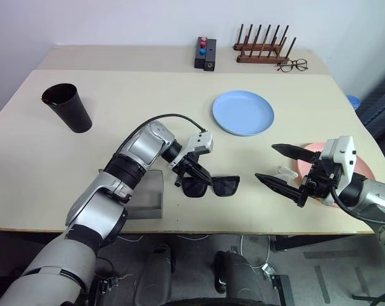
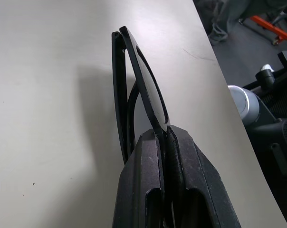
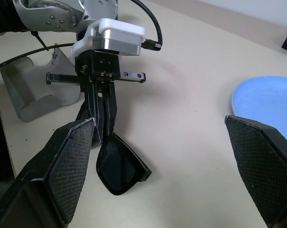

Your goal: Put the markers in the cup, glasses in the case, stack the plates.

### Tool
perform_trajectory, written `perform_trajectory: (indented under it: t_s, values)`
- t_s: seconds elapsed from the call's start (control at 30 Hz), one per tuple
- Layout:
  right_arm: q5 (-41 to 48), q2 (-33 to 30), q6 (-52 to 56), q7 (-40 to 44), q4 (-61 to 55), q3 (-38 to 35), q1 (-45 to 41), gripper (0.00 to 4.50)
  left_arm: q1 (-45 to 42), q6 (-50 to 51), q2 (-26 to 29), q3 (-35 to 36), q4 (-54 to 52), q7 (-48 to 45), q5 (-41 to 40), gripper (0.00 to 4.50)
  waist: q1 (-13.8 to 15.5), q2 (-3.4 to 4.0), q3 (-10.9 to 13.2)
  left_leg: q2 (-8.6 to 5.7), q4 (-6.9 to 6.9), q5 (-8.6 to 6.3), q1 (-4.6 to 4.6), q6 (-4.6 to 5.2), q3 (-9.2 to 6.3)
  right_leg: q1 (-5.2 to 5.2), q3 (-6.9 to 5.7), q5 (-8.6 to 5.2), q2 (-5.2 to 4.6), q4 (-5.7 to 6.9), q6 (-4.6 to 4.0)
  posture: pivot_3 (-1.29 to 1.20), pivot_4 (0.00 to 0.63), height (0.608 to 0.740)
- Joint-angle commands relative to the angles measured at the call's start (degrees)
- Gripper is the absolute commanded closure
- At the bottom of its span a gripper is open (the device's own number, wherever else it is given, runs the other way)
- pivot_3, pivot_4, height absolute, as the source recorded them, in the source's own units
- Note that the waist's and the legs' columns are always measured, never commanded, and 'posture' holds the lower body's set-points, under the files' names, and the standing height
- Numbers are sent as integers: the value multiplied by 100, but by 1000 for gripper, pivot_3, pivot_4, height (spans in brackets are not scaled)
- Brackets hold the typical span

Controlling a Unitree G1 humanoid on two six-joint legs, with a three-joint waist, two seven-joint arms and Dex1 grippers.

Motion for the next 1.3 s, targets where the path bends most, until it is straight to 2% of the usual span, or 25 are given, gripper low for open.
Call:
perform_trajectory:
  t_s: [0.03,0.43,0.67,1.03,1.17,1.3]
  values:
    - [-28,13,-118,-11,11,-61,-78,0,-91,-27,72,86,-38,97,60,4441,1,0,0,0,0,0,0,0,0,0,0,0,0,0,0,0,150,740]
    - [-134,57,-211,-17,115,50,-156,0,-703,523,469,304,161,-293,-442,4441,-4,0,1,0,2,-3,-5,5,-1,-3,0,0,0,0,0,0,150,740]
    - [-133,79,-218,14,116,92,-212,0,-1009,923,1350,48,-103,-293,-1344,4441,-14,0,2,0,5,-5,-19,8,-2,-17,0,1,0,2,1,0,150,740]
    - [149,253,-268,174,217,219,-608,0,-608,1475,4233,-554,-1794,-293,-3428,4441,-134,2,5,2,6,-5,-29,8,-4,-24,1,1,-1,3,0,0,150,740]
    - [183,330,-394,311,320,297,-776,0,-407,1191,4959,-788,-2045,-293,-3741,4441,-147,3,6,2,6,-5,-31,8,-4,-26,0,0,-1,1,0,0,150,740]
    - [224,340,-390,463,310,404,-863,0,-161,866,5463,-956,-2219,-293,-3900,4441,-145,5,6,2,5,-6,-31,8,-3,-28,0,0,-1,2,1,0,150,740]
